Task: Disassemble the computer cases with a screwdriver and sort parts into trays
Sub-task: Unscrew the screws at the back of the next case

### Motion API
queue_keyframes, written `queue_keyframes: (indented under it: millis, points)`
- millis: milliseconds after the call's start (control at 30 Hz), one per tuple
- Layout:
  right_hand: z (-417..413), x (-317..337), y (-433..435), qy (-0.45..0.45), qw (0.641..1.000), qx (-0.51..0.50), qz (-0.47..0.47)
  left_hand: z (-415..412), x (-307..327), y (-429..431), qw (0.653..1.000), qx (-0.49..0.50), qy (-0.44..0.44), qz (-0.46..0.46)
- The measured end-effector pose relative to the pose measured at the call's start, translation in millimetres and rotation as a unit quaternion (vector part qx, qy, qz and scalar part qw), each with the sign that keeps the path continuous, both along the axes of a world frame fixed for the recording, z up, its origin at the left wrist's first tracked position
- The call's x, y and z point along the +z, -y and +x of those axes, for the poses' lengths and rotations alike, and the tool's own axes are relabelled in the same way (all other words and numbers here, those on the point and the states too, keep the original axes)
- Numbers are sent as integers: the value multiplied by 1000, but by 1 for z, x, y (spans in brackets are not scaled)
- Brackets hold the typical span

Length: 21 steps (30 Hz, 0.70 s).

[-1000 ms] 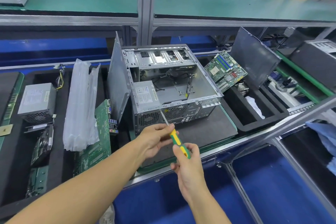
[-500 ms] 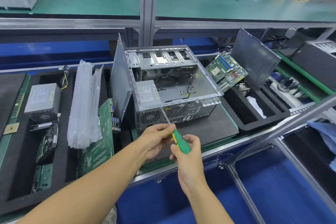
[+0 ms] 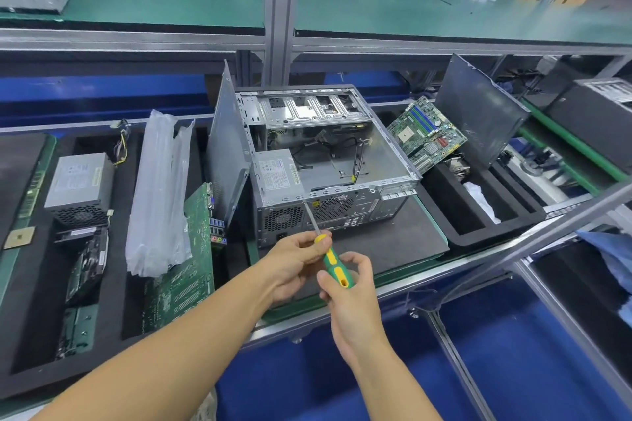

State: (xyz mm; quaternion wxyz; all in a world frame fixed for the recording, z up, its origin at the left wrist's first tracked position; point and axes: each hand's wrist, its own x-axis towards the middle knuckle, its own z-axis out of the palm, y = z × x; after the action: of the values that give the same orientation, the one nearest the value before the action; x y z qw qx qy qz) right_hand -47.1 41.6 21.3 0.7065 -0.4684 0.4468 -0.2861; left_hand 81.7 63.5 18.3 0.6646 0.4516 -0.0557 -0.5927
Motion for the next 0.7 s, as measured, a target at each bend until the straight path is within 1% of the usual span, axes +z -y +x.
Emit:
queue_keyframes:
  millis: [33,67,167,200,233,300,367,433,500,533,567,600,667,700]
  points:
    - [1,3,1,18,1000,-3,15,0,0,2,1000,9,-2,6]
    - [1,7,2,41,998,-9,52,1,-1,2,1000,16,-11,6]
    - [-3,12,4,65,975,4,211,3,-5,-3,997,31,-67,-20]
    - [-5,12,5,64,969,7,238,3,-6,-5,995,33,-88,-36]
    - [-5,12,4,59,969,8,238,3,-7,-7,992,29,-106,-55]
    - [-2,10,1,44,982,-2,186,2,-6,-10,990,10,-114,-78]
    - [1,4,-3,18,994,-16,106,0,-1,-9,996,-17,-61,-57]
    - [3,0,-5,-5,999,-24,49,-4,4,-6,999,-28,-8,-18]
    - [5,1,-5,9,999,-27,20,-6,6,-2,1000,-7,-8,4]
    - [5,2,-5,32,998,-36,30,-5,6,-1,1000,7,-21,5]
    - [4,5,-4,60,995,-47,61,-4,5,1,999,18,-37,0]
    - [3,7,-3,81,989,-52,111,-4,3,1,998,25,-57,-11]
    - [-2,8,-2,98,971,-31,214,-5,1,-1,994,33,-97,-32]
    - [-4,8,-1,103,965,-20,241,-4,1,-1,993,32,-109,-39]
